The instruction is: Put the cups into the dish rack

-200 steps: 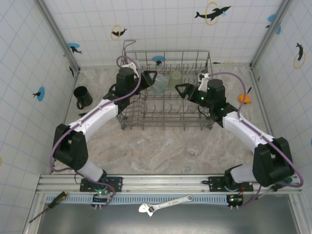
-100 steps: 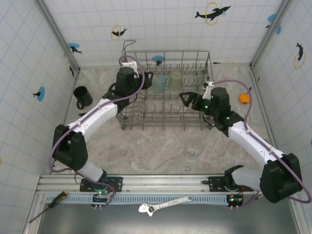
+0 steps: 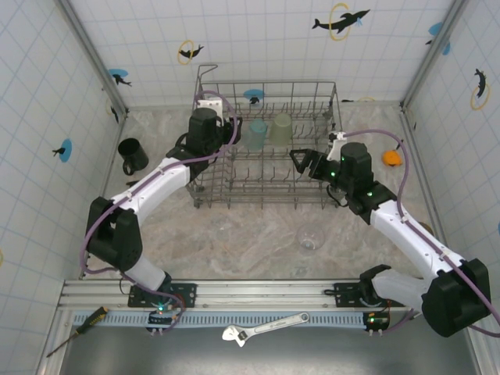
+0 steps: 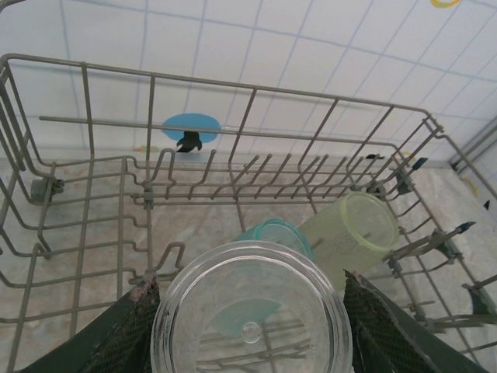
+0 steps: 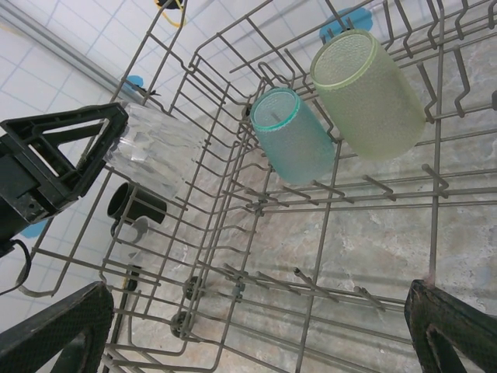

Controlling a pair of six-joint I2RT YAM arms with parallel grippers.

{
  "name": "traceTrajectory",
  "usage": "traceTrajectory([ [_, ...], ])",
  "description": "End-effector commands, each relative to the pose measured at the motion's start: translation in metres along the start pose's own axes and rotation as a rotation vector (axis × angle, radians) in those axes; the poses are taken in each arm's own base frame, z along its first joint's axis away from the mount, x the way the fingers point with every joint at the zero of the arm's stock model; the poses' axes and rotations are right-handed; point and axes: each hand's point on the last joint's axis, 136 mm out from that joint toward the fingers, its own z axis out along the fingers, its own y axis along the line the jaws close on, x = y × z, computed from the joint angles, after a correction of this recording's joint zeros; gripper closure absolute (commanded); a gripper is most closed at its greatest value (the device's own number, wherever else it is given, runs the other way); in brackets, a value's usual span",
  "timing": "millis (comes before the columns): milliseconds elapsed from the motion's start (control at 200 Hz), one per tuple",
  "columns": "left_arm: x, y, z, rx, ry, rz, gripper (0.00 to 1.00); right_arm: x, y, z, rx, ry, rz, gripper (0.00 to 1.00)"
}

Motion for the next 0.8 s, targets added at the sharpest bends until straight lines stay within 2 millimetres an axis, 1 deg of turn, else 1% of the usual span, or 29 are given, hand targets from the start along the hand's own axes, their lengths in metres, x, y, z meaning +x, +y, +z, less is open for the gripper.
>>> traceTrajectory([
  [0,0.008,0.0,0.008,-0.018,0.013,0.091,1.0,0.004,-0.002,-0.004,0.021,0.006,-0.016,0.0],
  [315,0.022,-0.003,0.019,-0.013,0.034,0.105,1.0,0.004,0.001,-0.005,0.021,-0.002,-0.025,0.0],
  [520,0.03,0.002,0.026,-0.04,0.048,0.124,1.0,0.004,0.001,-0.006,0.025,-0.004,-0.03,0.0],
  [796,0.05,0.005,0.039,-0.06,0.09,0.132,1.0,0.003,0.0,-0.008,0.029,-0.014,-0.032,0.0],
])
